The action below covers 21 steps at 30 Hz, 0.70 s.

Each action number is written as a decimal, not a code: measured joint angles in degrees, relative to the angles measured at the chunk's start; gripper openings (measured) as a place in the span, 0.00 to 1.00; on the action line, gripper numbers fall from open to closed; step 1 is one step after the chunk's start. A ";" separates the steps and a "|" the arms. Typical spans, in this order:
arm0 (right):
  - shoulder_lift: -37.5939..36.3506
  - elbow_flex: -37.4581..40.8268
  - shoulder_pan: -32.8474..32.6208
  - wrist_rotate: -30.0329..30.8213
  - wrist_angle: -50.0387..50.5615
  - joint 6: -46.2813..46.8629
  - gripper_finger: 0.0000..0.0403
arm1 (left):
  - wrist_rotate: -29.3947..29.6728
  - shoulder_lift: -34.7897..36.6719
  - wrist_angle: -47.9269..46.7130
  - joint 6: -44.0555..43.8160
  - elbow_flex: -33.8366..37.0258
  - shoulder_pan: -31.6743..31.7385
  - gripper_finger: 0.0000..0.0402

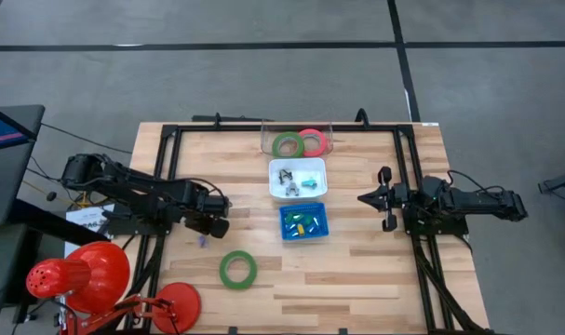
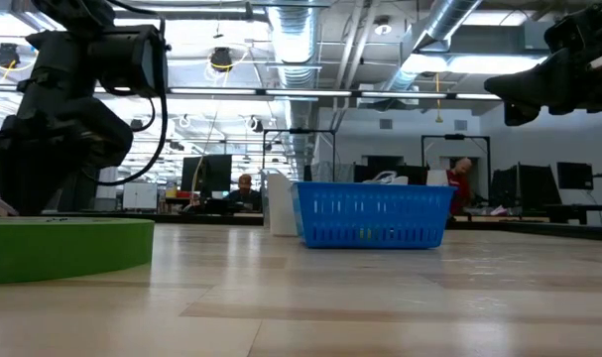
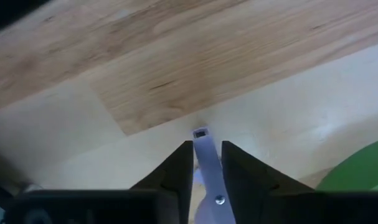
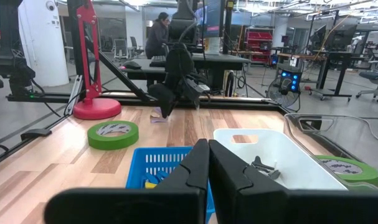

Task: Pick and place Stapler, Stapler remover, tape
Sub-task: Put the light purple staple remover into the white bin

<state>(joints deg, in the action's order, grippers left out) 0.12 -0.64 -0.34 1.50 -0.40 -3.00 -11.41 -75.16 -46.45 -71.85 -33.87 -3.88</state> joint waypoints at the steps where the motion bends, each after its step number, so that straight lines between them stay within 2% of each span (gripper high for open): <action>1: -0.01 0.00 -0.01 -0.01 0.00 0.00 0.00 | -0.01 0.00 0.06 0.00 0.00 -0.03 0.17; 12: 0.00 0.00 -0.02 0.00 0.00 -0.01 0.00 | -0.03 0.15 1.00 4.07 -0.15 -0.02 0.02; 21: 0.00 0.00 0.00 0.00 0.00 0.01 0.00 | -0.03 0.17 1.61 5.62 -0.17 -0.02 0.02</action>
<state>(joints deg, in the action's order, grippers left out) 0.12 -0.64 -0.35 1.50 -0.40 -2.99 -11.44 -74.98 -44.84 -66.23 -34.04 -3.90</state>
